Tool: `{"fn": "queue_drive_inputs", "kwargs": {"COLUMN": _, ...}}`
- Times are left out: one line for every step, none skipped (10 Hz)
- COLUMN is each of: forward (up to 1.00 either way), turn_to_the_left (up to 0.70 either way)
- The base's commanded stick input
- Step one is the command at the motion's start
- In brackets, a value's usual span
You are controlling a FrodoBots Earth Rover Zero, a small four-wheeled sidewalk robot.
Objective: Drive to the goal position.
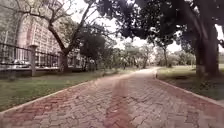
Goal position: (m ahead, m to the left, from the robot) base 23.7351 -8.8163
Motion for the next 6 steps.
{"fn": "queue_drive_inputs", "kwargs": {"forward": 0.70, "turn_to_the_left": 0.00}}
{"fn": "queue_drive_inputs", "kwargs": {"forward": 0.70, "turn_to_the_left": 0.00}}
{"fn": "queue_drive_inputs", "kwargs": {"forward": 0.70, "turn_to_the_left": 0.00}}
{"fn": "queue_drive_inputs", "kwargs": {"forward": 0.70, "turn_to_the_left": 0.00}}
{"fn": "queue_drive_inputs", "kwargs": {"forward": 0.70, "turn_to_the_left": -0.13}}
{"fn": "queue_drive_inputs", "kwargs": {"forward": 0.70, "turn_to_the_left": -0.31}}
